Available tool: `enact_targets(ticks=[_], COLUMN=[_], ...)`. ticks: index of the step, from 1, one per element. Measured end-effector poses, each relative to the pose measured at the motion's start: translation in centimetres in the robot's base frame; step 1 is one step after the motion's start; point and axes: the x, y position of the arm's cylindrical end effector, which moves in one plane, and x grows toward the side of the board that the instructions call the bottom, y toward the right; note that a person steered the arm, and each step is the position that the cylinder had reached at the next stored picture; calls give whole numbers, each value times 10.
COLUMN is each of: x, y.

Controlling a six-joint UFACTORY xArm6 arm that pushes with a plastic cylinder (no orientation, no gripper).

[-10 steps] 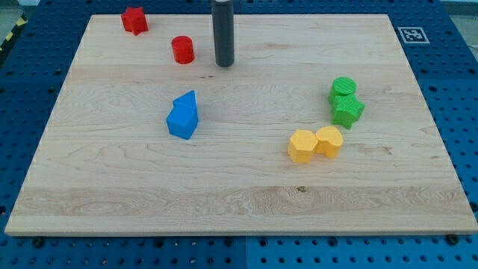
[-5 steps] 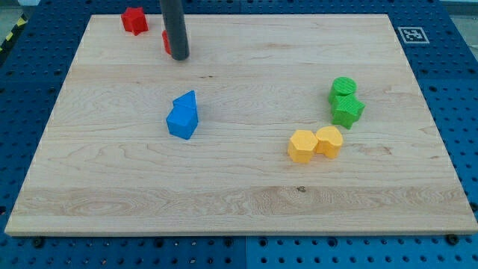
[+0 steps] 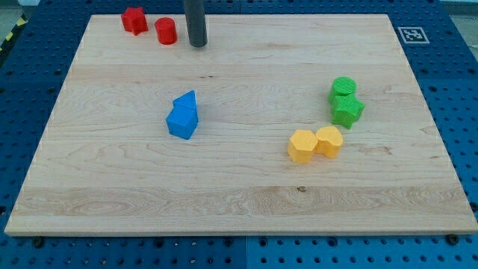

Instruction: Move the red circle closer to red star

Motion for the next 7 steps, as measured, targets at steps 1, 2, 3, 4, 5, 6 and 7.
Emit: enact_targets(ticks=[1, 2, 3, 4, 5, 6, 7], x=[-10, -15, -16, -16, -14, -14, -14], y=[0, -3, -8, -27, -59, -83, -86])
